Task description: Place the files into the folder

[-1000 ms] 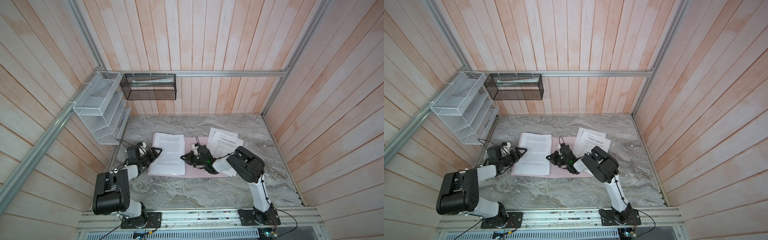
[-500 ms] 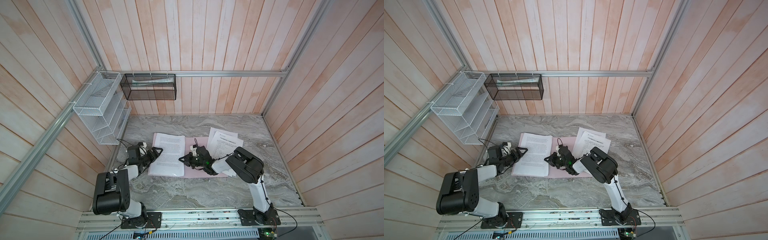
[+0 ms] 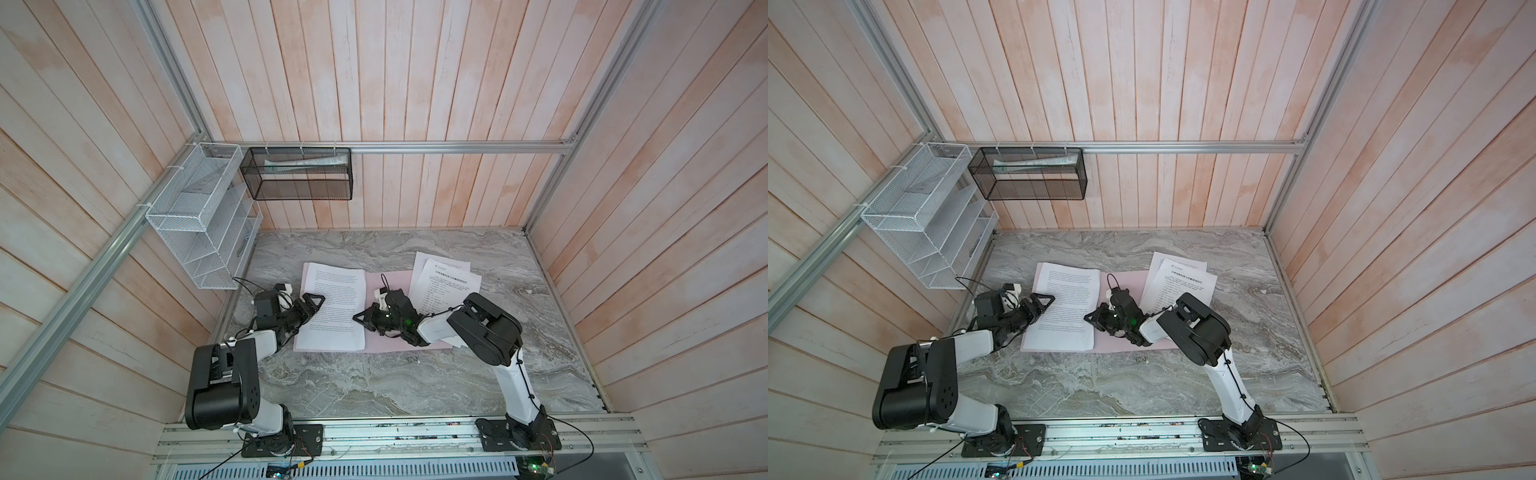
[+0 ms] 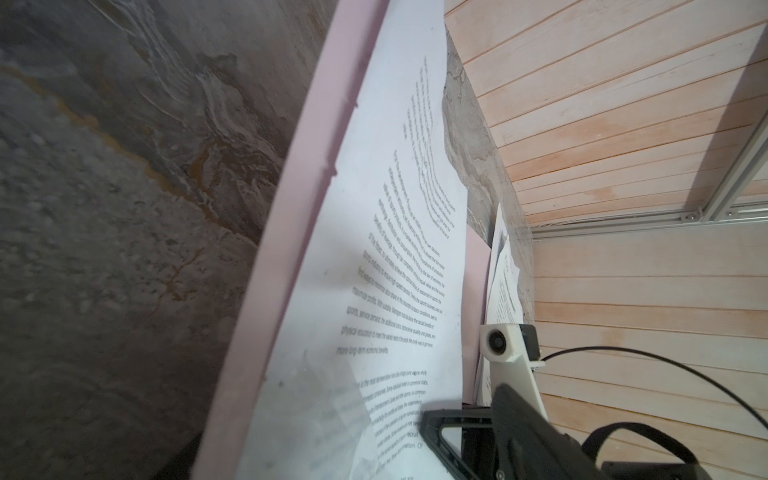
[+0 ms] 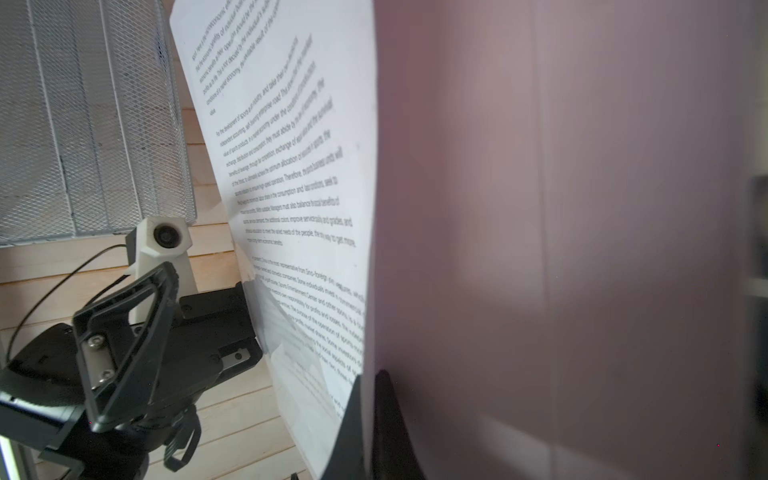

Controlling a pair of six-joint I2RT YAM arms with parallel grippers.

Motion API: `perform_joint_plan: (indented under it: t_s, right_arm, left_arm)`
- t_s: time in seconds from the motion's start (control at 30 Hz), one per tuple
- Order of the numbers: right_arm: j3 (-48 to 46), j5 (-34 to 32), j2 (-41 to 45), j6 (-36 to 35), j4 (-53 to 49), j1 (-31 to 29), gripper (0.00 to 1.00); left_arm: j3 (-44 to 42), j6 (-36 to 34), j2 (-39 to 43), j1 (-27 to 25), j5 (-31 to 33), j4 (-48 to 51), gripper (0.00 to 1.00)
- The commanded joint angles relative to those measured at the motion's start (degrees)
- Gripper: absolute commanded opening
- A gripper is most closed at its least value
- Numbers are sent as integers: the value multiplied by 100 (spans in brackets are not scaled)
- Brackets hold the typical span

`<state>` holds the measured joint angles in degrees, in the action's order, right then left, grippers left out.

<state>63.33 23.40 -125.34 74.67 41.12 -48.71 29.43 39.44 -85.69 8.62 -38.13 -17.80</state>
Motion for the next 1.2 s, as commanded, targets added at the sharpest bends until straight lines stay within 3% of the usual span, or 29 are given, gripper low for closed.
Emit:
perform_joint_plan:
  t_s: [0.0,0.1,0.27,0.43,0.57,0.67,0.8,1.03,1.17]
  right_arm:
    - [259,130,91,-625,-693,-121,16]
    - [188,112,276,-841,-990,-114,38]
    - [-59,28,810,-1205,-1587,-54,52]
    - [-237,-221,1524,-1832,-2427,137,55]
    - [66,-150,1554,-2268,-3044,409,56]
    - [378,-62,1302,-2416,-3252,659,55]
    - [1244,-127,755,-2824,-3724,823,41]
    - [2719,-222,-224,-3265,-4587,854,42]
    - [2968,-188,-469,-3275,-4649,850,46]
  left_arm:
    - [-33,-80,37,-54,-125,-22,88]
    - [-26,-134,80,-51,-109,46,88]
    - [17,-143,128,-54,-97,92,88]
    - [137,-258,92,-54,-149,155,88]
    - [238,-395,-2,-54,-194,202,89]
    - [300,-439,-104,-54,-251,212,89]
    - [327,-406,-190,-54,-356,129,89]
    - [401,-437,-279,-54,-521,82,90]
    - [414,-437,-291,-54,-563,59,91]
